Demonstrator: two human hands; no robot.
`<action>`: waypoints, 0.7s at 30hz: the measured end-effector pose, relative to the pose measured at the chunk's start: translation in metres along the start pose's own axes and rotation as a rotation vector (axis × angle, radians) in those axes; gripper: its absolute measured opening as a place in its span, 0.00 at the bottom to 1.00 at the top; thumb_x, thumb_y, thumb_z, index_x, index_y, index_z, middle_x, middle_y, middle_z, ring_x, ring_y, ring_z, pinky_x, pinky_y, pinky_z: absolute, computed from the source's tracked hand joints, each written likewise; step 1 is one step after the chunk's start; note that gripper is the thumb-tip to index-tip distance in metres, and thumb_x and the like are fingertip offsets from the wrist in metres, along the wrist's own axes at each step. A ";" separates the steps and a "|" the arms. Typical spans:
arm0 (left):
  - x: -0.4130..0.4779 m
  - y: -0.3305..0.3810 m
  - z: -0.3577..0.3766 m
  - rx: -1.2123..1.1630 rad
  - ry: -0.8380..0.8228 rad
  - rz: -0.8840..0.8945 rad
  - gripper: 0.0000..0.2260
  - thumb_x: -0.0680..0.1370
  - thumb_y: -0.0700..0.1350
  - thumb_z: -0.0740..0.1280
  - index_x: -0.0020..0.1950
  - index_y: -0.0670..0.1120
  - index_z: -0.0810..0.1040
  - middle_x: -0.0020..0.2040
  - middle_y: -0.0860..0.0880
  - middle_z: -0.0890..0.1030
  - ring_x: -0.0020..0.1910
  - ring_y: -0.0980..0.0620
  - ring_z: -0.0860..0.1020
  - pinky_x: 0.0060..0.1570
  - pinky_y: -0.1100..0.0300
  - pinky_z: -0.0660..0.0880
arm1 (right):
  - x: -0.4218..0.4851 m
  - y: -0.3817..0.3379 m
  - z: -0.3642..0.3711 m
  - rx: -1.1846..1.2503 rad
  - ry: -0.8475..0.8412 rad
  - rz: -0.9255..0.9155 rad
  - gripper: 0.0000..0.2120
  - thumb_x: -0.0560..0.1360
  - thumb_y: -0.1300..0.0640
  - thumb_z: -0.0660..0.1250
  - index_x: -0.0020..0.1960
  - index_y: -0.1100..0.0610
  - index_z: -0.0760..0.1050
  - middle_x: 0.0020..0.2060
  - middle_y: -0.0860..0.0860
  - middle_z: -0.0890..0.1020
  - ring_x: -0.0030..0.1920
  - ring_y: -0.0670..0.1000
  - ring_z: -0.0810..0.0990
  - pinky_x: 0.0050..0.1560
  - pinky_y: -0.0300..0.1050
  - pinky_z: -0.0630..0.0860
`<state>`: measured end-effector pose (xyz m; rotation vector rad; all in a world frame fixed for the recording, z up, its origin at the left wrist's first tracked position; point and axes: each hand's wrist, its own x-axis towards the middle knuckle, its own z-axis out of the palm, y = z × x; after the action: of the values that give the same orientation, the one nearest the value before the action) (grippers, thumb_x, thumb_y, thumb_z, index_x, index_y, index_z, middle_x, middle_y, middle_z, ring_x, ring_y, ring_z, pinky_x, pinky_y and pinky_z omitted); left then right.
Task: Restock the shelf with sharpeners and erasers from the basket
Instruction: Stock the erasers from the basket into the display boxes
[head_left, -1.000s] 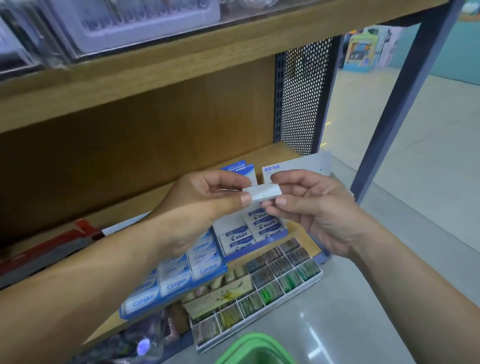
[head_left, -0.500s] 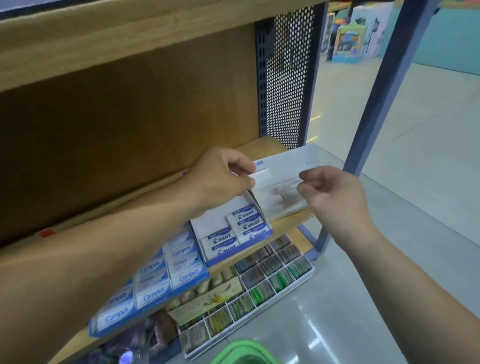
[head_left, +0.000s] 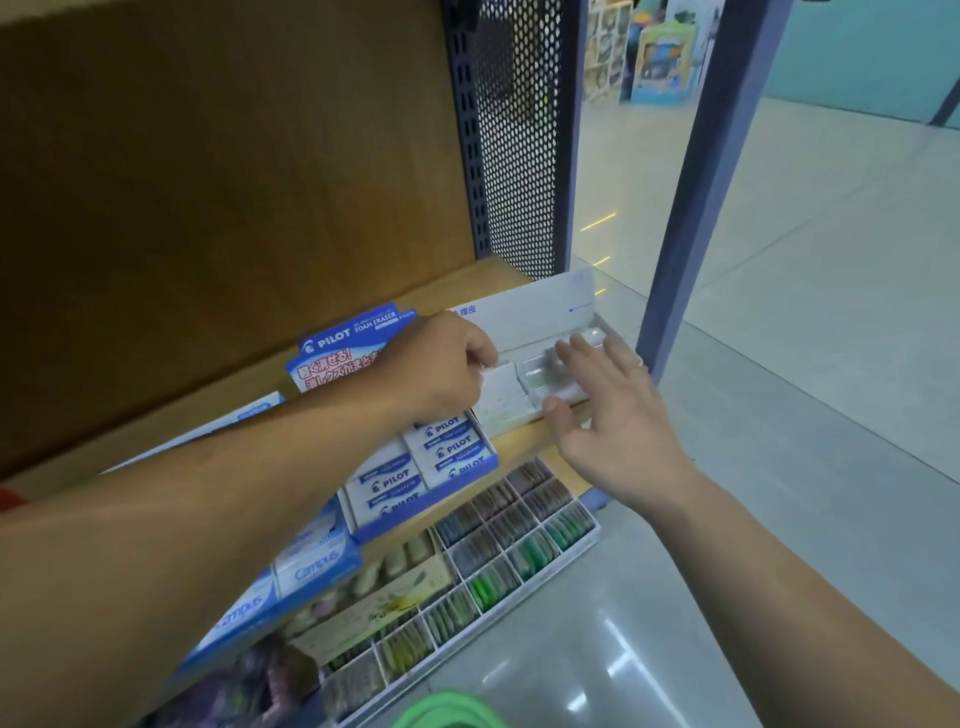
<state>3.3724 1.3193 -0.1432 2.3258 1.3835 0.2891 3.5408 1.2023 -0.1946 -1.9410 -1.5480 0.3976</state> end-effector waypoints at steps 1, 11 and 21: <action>0.001 0.000 0.000 0.020 -0.012 -0.017 0.11 0.78 0.41 0.69 0.55 0.53 0.86 0.54 0.54 0.86 0.56 0.51 0.82 0.59 0.55 0.79 | 0.002 -0.001 -0.001 -0.003 -0.029 0.005 0.27 0.78 0.43 0.58 0.77 0.45 0.65 0.79 0.44 0.63 0.80 0.50 0.51 0.80 0.57 0.49; 0.001 -0.005 -0.002 0.111 0.050 0.003 0.06 0.75 0.42 0.70 0.46 0.49 0.87 0.44 0.53 0.87 0.46 0.51 0.83 0.50 0.50 0.83 | 0.009 -0.002 0.004 -0.055 0.002 0.003 0.33 0.73 0.37 0.53 0.77 0.42 0.65 0.71 0.38 0.66 0.77 0.44 0.51 0.78 0.53 0.46; -0.006 0.016 -0.008 0.178 0.080 0.139 0.09 0.79 0.42 0.66 0.52 0.51 0.86 0.50 0.53 0.85 0.49 0.50 0.81 0.49 0.52 0.81 | 0.003 0.009 0.001 0.046 0.021 -0.055 0.28 0.74 0.44 0.54 0.72 0.48 0.74 0.74 0.39 0.69 0.77 0.40 0.58 0.79 0.51 0.47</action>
<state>3.3792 1.3093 -0.1291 2.5894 1.3354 0.3151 3.5475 1.2043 -0.2009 -1.8574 -1.5622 0.3849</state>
